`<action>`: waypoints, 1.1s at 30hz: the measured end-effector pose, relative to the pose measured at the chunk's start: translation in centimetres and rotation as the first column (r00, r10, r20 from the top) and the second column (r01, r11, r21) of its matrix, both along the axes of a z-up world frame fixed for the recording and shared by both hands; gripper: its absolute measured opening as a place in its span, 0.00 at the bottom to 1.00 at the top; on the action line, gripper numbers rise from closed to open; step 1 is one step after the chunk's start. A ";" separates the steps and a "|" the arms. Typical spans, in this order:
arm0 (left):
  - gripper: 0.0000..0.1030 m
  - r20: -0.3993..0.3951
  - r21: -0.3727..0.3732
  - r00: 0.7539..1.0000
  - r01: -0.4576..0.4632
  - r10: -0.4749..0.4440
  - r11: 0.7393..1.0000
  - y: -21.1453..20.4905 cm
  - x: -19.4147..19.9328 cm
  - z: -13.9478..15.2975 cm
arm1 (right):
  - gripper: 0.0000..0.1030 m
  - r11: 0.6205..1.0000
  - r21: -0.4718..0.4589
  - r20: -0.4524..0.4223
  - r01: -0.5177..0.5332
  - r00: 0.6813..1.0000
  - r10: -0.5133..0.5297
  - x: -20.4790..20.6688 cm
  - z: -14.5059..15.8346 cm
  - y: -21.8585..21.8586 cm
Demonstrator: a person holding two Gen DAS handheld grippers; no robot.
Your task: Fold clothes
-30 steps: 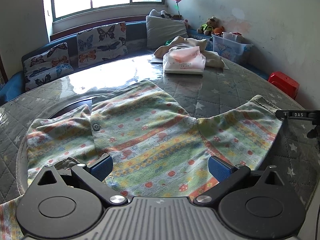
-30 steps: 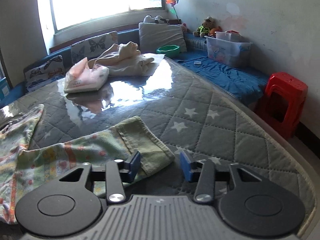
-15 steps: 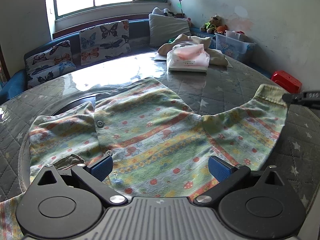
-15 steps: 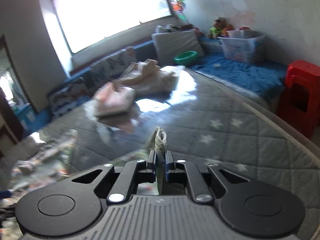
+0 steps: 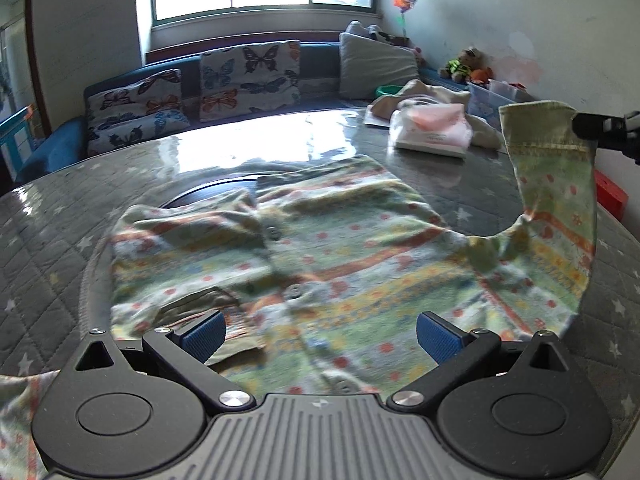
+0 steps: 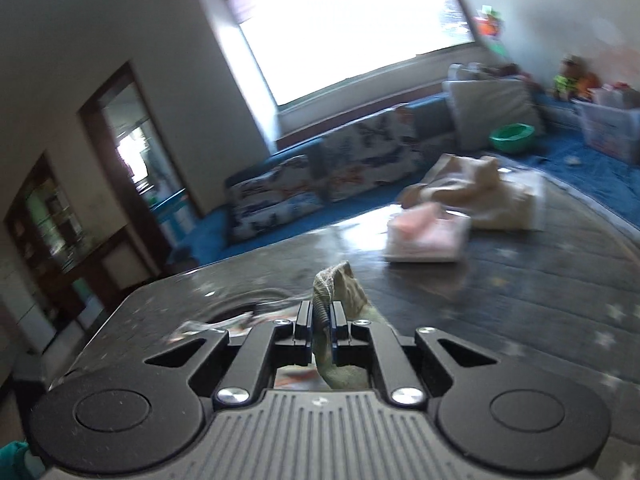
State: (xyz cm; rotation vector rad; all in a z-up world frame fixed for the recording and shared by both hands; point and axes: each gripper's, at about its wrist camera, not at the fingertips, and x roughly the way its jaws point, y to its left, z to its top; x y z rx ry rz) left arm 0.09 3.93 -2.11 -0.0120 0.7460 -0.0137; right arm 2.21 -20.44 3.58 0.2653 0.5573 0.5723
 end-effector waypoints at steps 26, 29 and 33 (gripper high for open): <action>1.00 0.011 -0.071 0.976 -0.216 0.217 0.974 9.0 -4.0 0.1 | 0.10 0.879 -0.120 -0.121 -0.462 0.885 0.449 -1.5 -4.0 19.7; 1.00 0.012 -0.073 0.974 -0.224 0.225 0.972 9.2 -4.0 0.3 | 0.20 0.871 -0.119 -0.133 -0.477 0.877 0.462 -1.6 -4.1 20.0; 1.00 0.014 -0.073 0.973 -0.229 0.230 0.971 9.3 -3.7 0.4 | 0.20 0.869 -0.137 -0.120 -0.475 0.879 0.461 -1.7 -3.5 19.4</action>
